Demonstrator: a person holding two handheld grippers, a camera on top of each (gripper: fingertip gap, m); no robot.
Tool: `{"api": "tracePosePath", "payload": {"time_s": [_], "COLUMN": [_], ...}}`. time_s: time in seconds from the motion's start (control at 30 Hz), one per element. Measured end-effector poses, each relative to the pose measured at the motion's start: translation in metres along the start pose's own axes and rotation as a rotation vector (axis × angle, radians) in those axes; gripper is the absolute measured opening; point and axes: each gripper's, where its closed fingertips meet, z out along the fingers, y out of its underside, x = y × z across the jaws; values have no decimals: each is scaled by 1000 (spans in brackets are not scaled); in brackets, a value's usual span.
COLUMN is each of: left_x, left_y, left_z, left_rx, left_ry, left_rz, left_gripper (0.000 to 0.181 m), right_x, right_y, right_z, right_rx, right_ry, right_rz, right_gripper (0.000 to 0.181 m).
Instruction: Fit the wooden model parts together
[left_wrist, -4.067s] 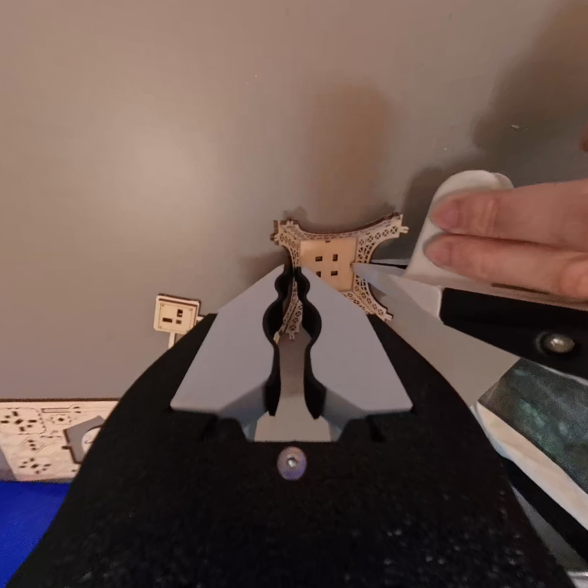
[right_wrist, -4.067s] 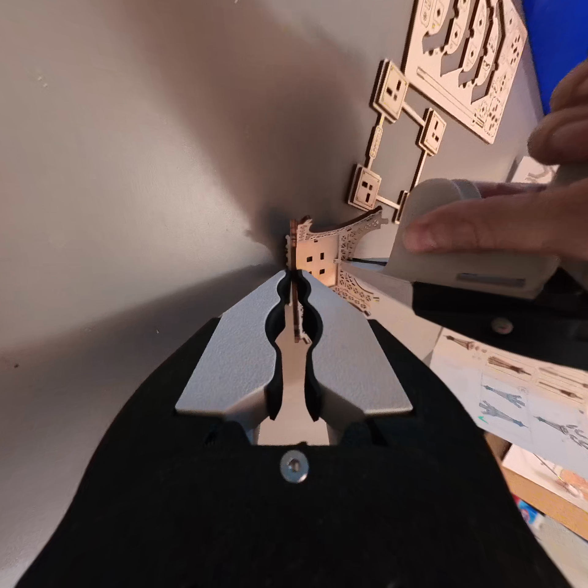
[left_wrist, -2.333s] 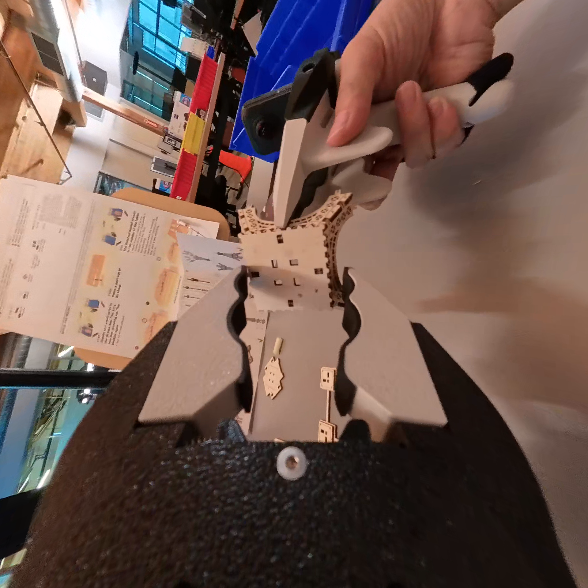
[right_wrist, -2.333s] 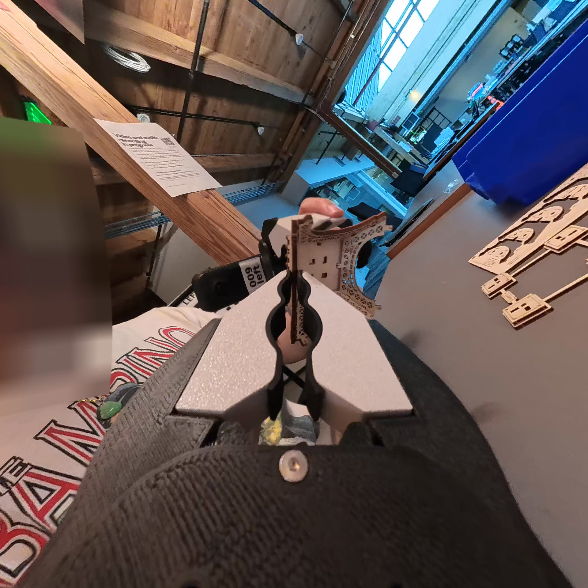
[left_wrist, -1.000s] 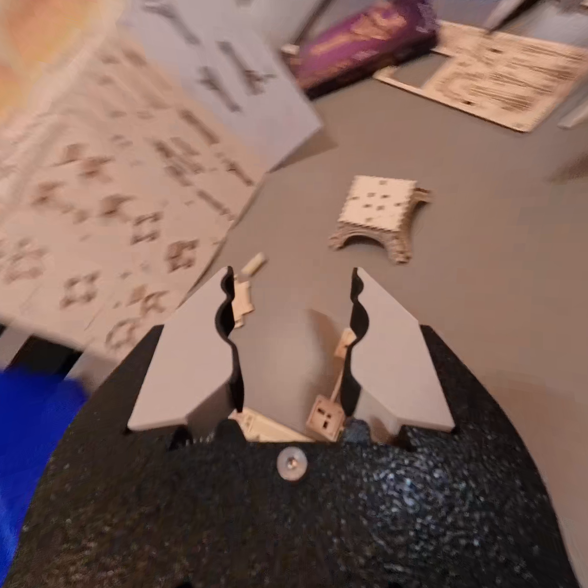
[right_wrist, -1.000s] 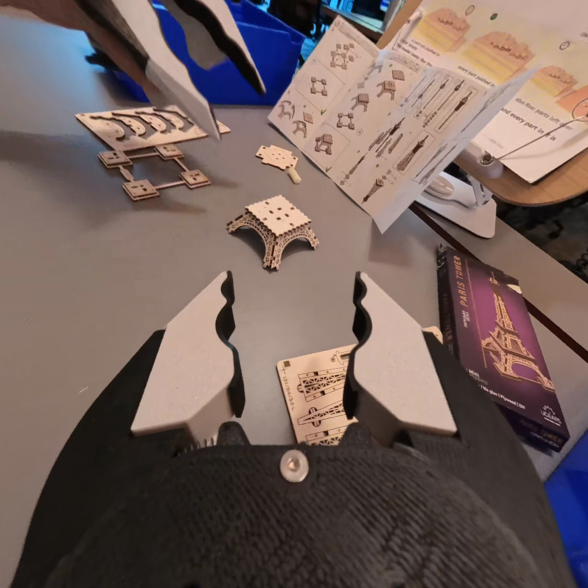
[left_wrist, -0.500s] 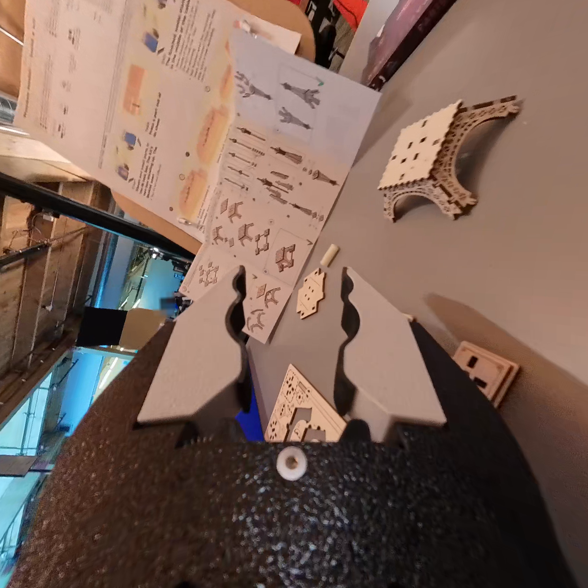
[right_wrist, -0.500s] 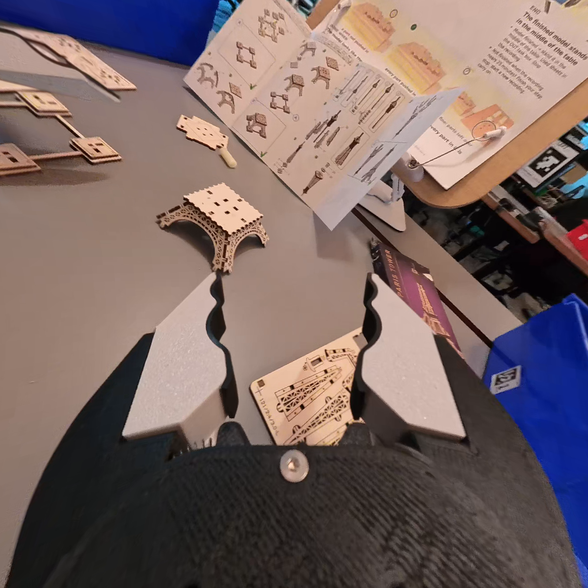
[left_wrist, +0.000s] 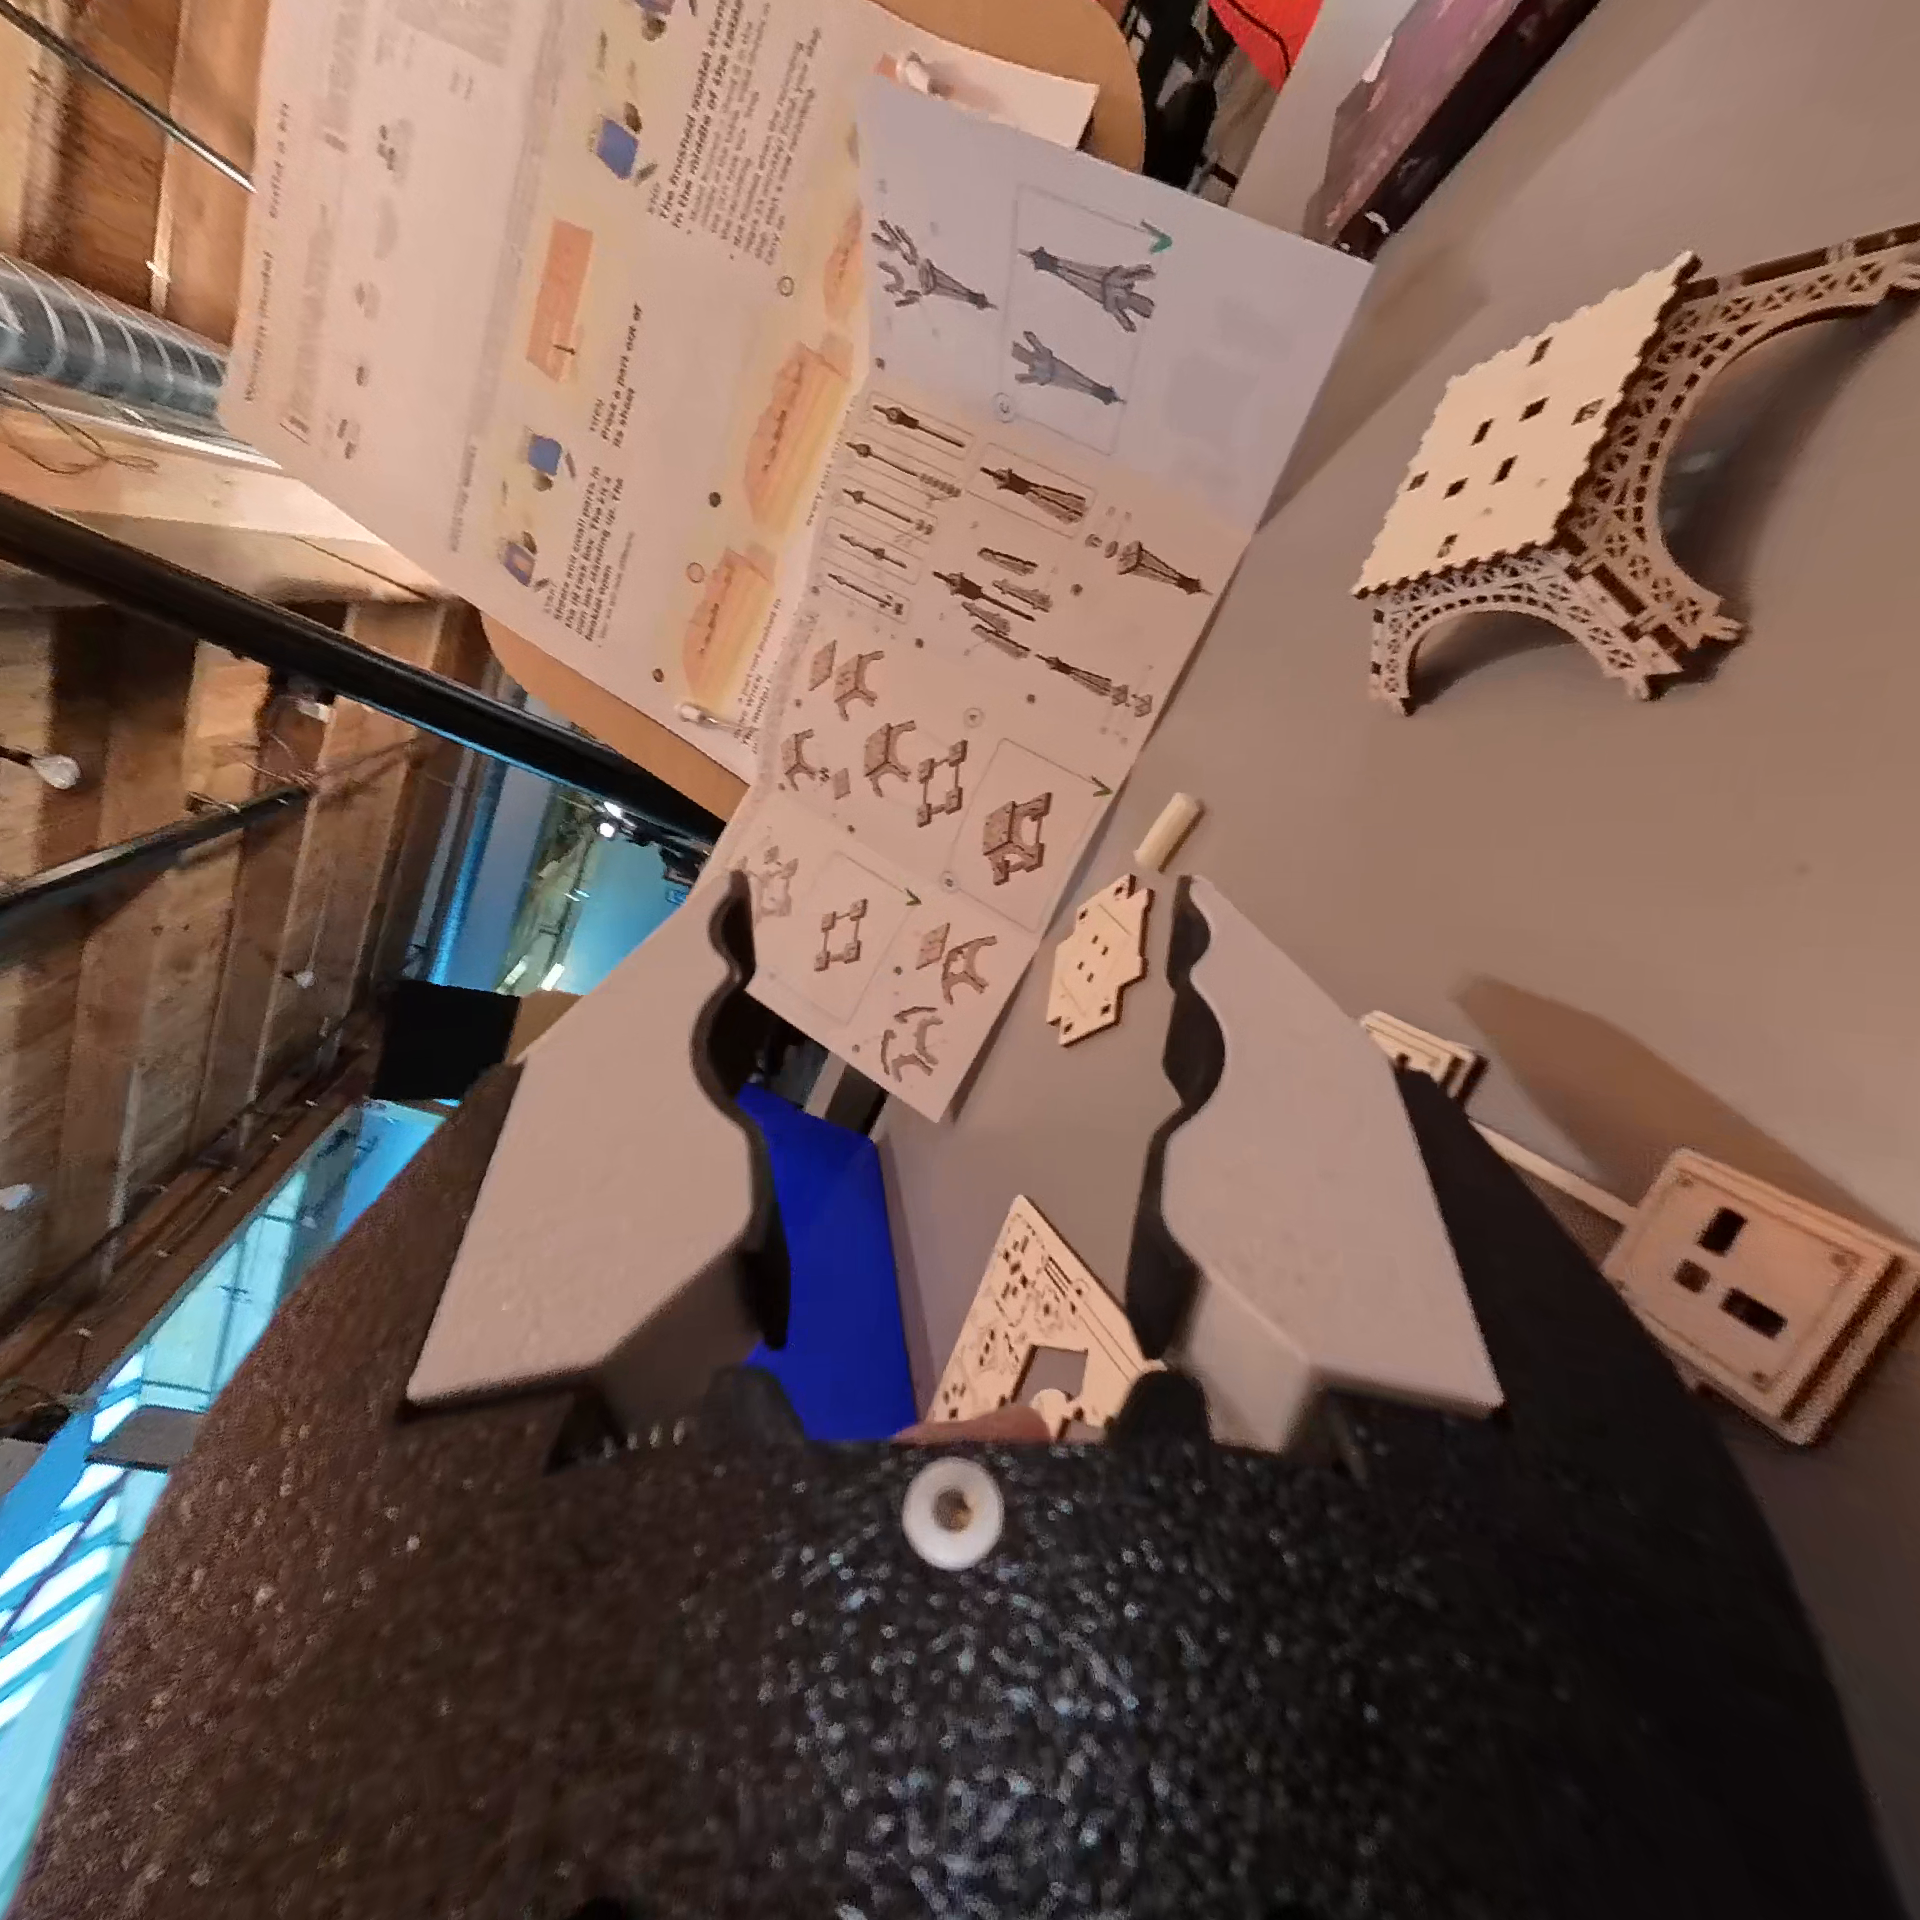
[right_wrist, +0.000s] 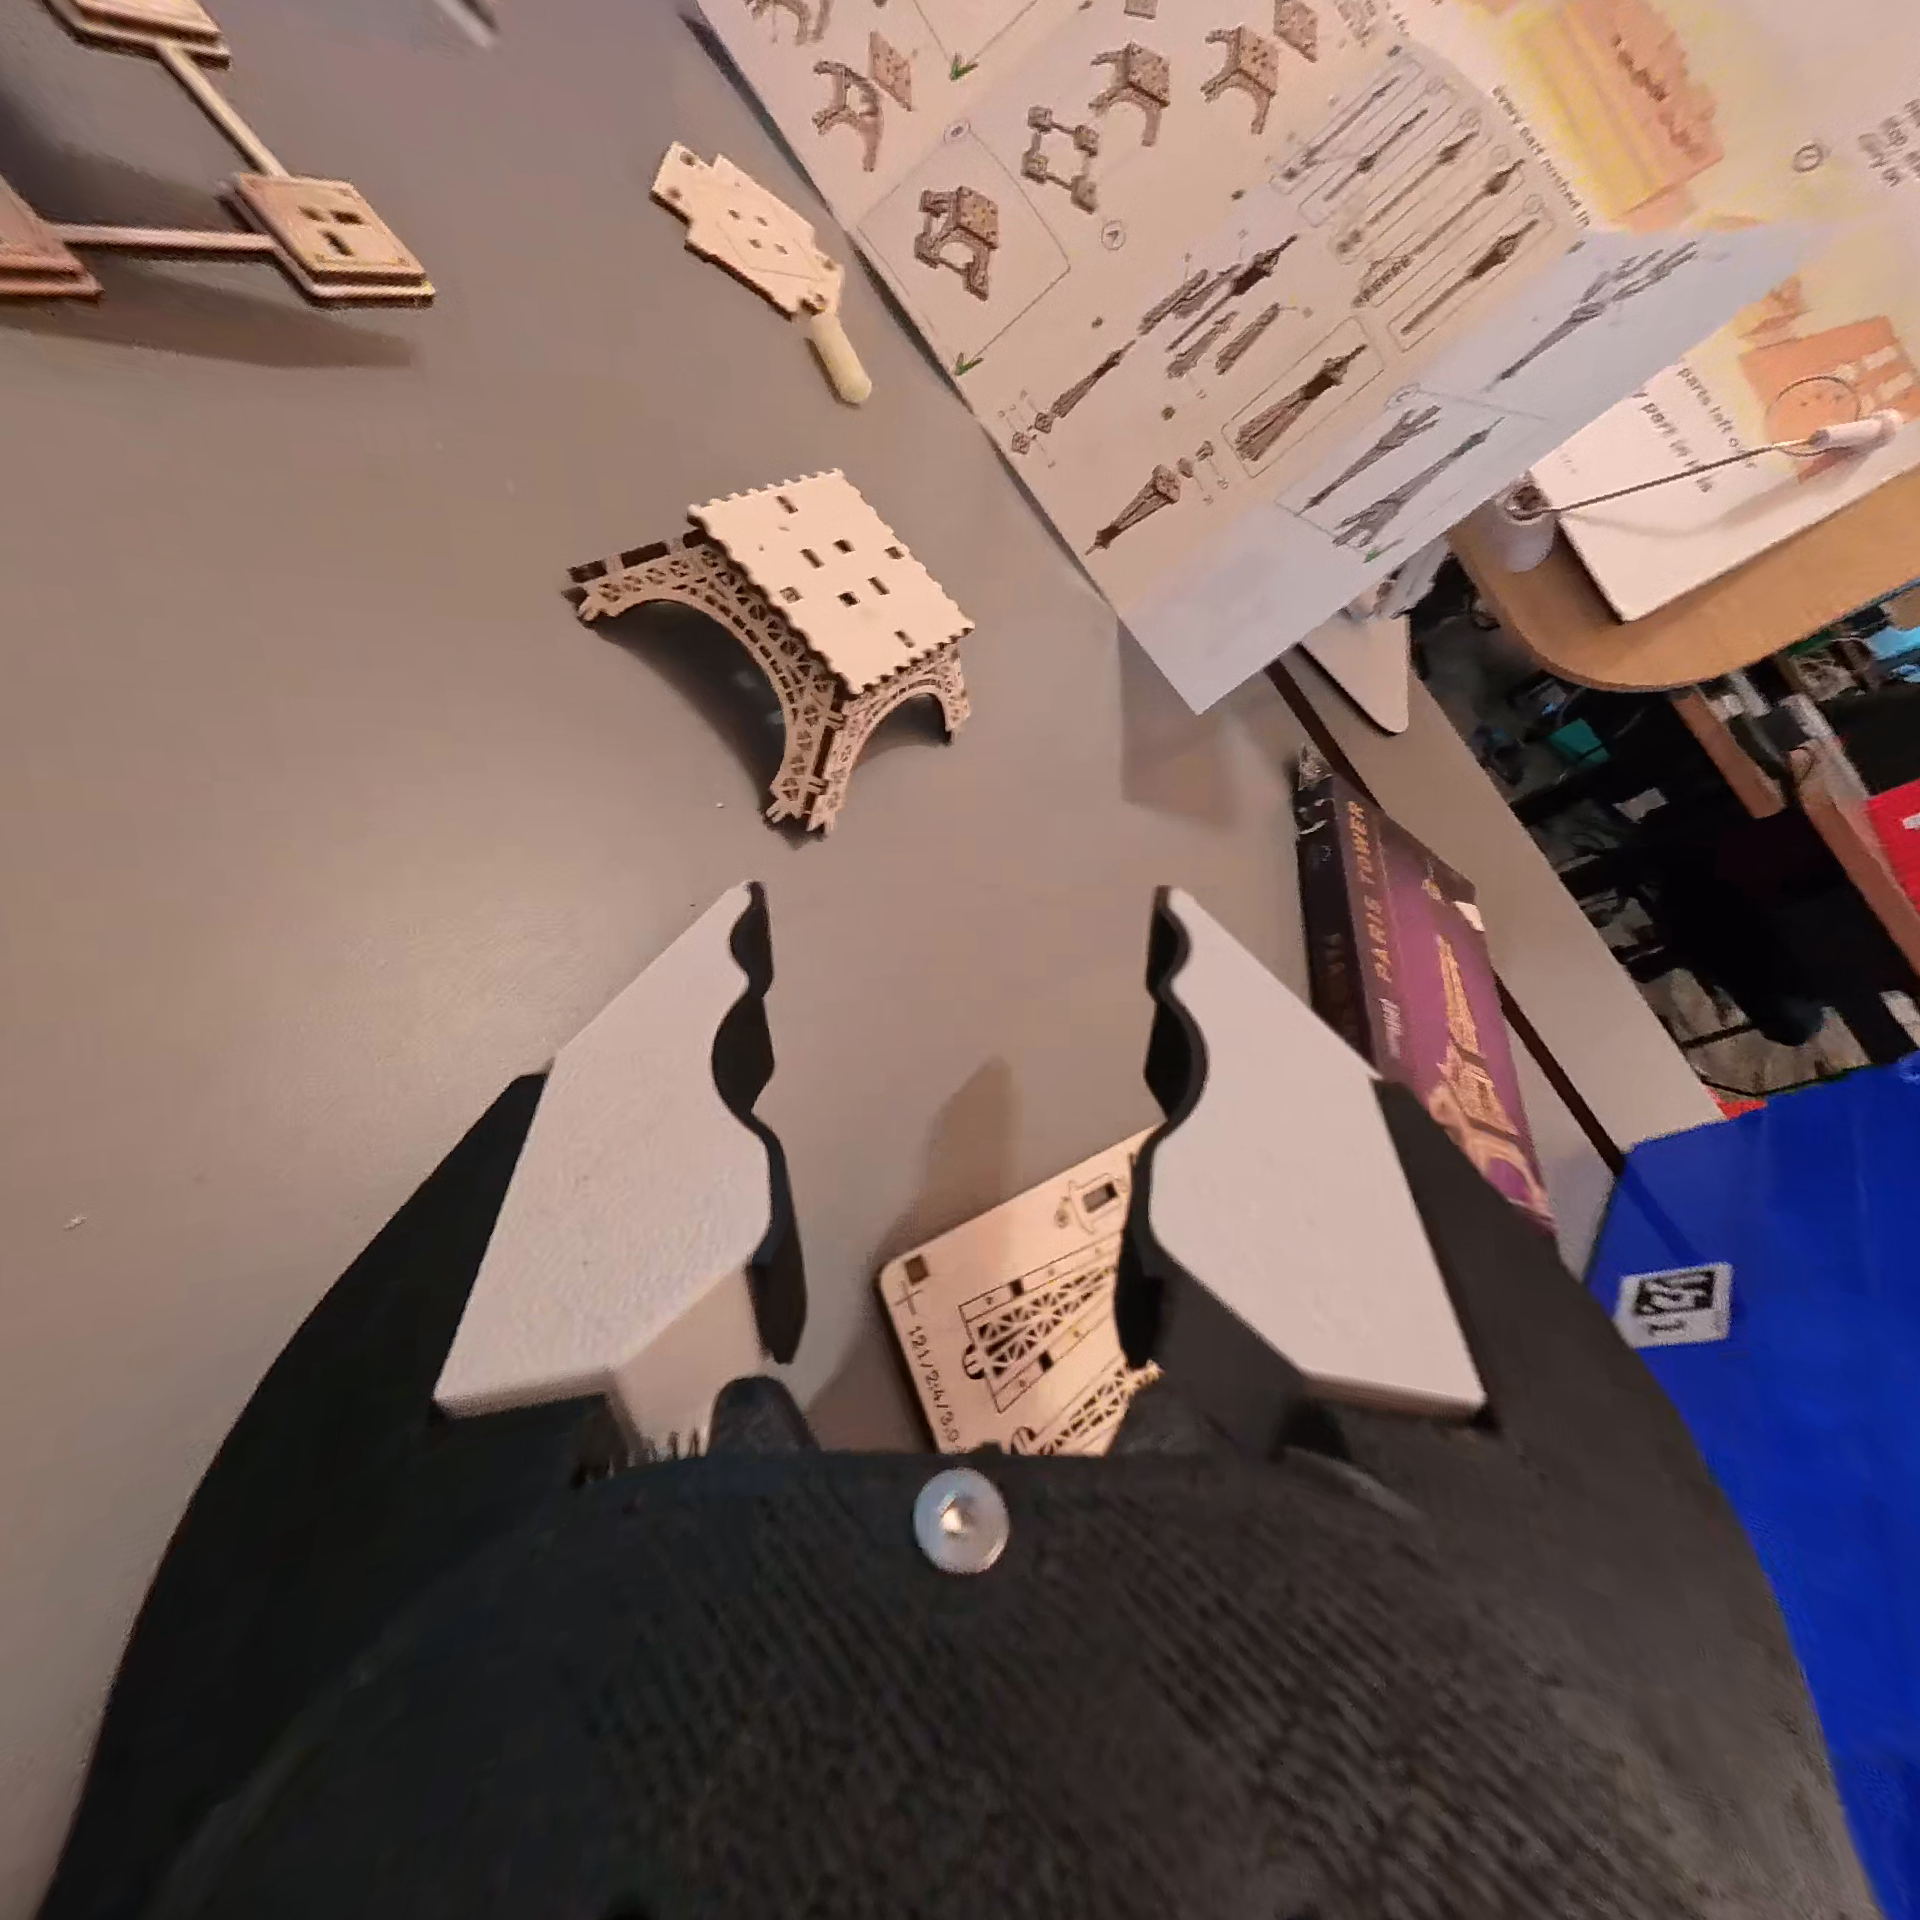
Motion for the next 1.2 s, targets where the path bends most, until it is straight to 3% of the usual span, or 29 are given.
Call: {"api": "tracePosePath", "payload": {"time_s": [0.23,0.5,0.9,1.03,1.2], "left_x": [-1,2,3,1,-30], "left_y": [-1,-3,-15,-8,16], "left_z": [2,2,-2,-1,-2], "left_rx": [24,16,90,44,-50], "left_ry": [-44,-69,-77,-84,-169], "left_rz": [60,145,134,116,-17], "left_gripper": [76,74,72,72,68], "right_x": [-9,-21,-18,-18,-17], "right_y": [2,9,10,11,12], "right_z": [1,5,5,5,4], "right_rx": [-23,-83,-103,-105,-109], "right_ry": [-52,-65,-26,-34,-45], "right_rz": [-8,-84,-78,-63,-40], "right_gripper": [47,0,0,0,1]}}
